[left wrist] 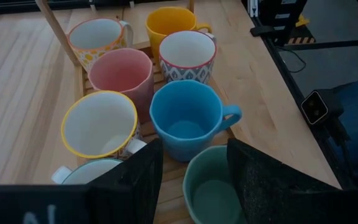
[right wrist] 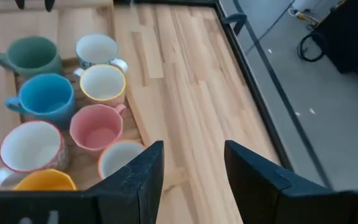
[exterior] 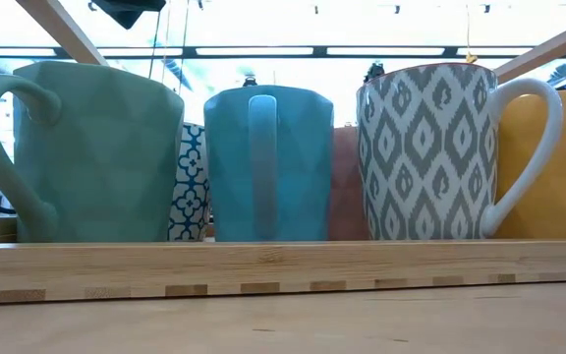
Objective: Place coffee mugs
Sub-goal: Return to Home Position
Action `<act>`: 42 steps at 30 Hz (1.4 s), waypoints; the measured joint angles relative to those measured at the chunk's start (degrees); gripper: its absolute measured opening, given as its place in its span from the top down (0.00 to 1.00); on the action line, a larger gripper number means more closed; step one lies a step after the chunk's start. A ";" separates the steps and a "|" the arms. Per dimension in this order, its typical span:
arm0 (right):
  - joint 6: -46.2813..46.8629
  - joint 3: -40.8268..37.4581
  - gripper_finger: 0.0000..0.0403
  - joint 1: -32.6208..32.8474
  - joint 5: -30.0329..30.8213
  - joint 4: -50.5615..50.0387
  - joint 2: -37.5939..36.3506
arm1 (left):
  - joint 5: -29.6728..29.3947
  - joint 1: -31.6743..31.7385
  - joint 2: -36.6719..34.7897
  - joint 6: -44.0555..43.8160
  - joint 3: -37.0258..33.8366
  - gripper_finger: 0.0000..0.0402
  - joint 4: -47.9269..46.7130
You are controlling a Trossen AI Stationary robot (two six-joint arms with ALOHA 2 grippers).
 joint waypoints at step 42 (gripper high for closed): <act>-11.98 -73.91 0.57 -0.09 -10.29 63.21 -61.62 | -0.02 -0.01 0.02 0.00 0.00 0.54 0.20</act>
